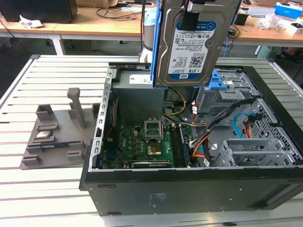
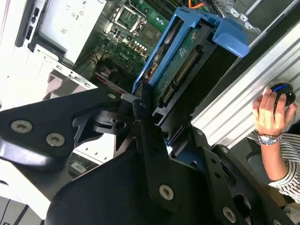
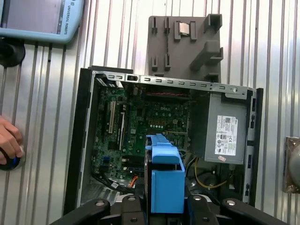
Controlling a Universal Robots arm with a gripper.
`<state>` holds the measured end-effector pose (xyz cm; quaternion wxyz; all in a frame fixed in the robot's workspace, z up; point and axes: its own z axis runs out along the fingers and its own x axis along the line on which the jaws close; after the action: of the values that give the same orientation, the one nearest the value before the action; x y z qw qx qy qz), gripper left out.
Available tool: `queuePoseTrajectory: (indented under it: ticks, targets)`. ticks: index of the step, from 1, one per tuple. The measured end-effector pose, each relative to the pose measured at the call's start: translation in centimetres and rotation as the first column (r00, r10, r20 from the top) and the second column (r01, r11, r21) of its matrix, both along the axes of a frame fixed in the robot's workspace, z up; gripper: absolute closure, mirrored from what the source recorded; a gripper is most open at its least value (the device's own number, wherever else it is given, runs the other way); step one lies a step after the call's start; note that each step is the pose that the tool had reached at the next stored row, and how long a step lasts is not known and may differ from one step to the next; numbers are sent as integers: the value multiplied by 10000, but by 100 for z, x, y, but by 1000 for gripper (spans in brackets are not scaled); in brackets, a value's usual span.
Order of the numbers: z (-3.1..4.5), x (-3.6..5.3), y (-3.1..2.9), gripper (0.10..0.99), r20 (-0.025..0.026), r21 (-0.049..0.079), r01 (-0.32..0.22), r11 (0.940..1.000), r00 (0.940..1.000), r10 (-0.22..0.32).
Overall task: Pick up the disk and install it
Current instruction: 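Pick up the disk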
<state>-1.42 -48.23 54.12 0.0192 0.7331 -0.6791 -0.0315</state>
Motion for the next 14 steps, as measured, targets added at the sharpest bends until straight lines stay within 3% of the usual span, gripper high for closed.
queuePoseTrajectory:
  ticks: [6,14]
  targets:
    - [-6,0,-129,722,0,-6,-1,10000,10000,1]
    - [-28,0,-399,722,0,-8,-1,10000,10000,1]
